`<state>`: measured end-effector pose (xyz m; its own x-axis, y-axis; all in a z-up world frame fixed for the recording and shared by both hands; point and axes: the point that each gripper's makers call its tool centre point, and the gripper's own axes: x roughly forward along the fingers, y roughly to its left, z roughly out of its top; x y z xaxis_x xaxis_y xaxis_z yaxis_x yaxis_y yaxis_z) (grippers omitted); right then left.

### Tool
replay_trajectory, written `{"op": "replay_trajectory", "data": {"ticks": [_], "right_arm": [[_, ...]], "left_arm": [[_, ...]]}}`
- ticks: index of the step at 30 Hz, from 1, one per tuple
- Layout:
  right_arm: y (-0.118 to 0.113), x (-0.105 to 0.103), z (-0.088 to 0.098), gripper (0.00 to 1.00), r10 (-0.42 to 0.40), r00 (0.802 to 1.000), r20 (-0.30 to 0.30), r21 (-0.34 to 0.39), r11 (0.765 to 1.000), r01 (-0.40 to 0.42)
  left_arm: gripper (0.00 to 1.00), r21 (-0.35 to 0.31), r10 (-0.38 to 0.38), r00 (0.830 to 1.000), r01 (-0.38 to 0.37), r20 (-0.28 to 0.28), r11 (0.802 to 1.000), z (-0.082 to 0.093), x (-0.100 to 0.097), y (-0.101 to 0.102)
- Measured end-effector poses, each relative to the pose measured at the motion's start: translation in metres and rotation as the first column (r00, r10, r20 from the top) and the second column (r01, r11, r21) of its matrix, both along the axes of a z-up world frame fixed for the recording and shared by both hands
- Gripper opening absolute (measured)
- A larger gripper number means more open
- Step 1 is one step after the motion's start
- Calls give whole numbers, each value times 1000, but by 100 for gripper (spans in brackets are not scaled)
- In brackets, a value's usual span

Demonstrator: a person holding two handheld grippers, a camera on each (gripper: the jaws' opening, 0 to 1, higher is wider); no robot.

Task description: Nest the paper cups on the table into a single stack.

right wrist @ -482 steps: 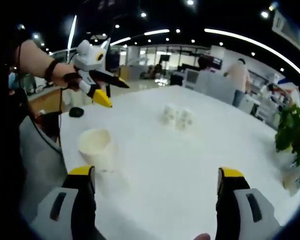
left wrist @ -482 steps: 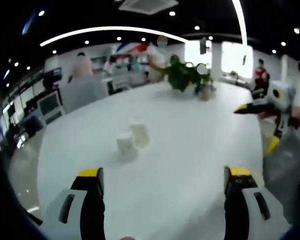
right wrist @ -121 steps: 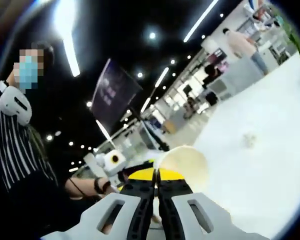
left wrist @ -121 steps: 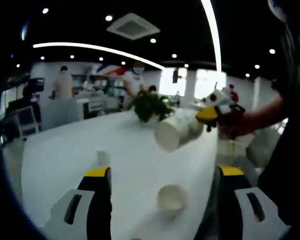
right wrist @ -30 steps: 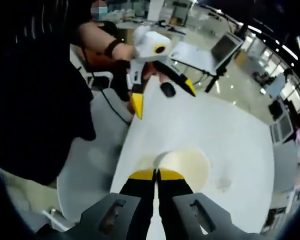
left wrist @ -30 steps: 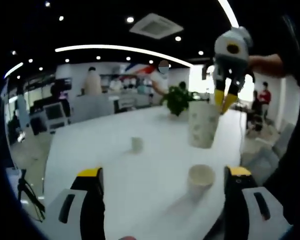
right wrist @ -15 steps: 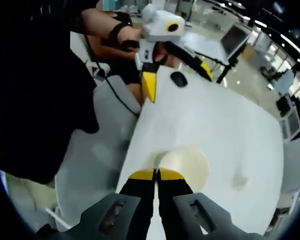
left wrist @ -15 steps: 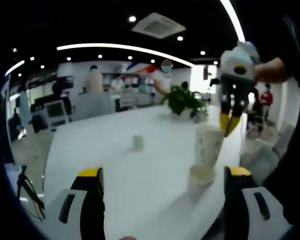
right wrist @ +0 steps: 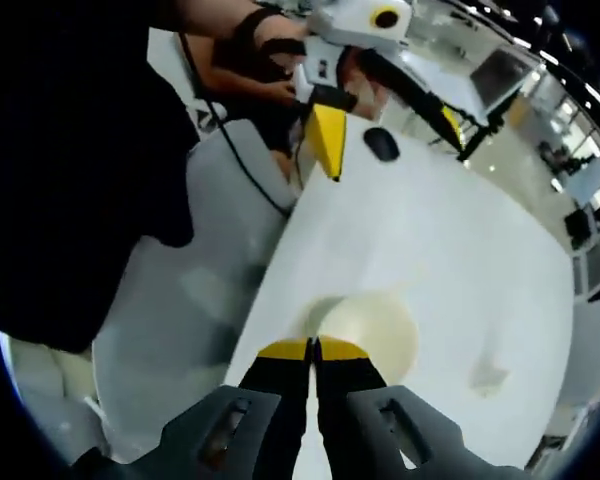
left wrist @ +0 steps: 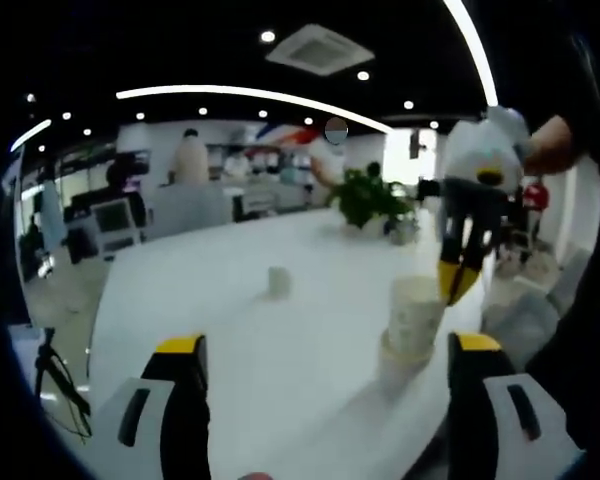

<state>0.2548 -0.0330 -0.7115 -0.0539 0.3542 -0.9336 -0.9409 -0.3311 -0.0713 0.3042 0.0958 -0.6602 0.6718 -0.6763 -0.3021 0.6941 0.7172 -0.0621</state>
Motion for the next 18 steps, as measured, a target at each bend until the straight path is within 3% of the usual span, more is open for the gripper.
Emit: {"op": "replay_trajectory", "data": {"ticks": [18], "right_arm": [[2,1,-28,0,43,999,8,-38,998,-43]], "left_arm": [[98,11,-10,999,11,-35,1000,-9,-8,-4]]}}
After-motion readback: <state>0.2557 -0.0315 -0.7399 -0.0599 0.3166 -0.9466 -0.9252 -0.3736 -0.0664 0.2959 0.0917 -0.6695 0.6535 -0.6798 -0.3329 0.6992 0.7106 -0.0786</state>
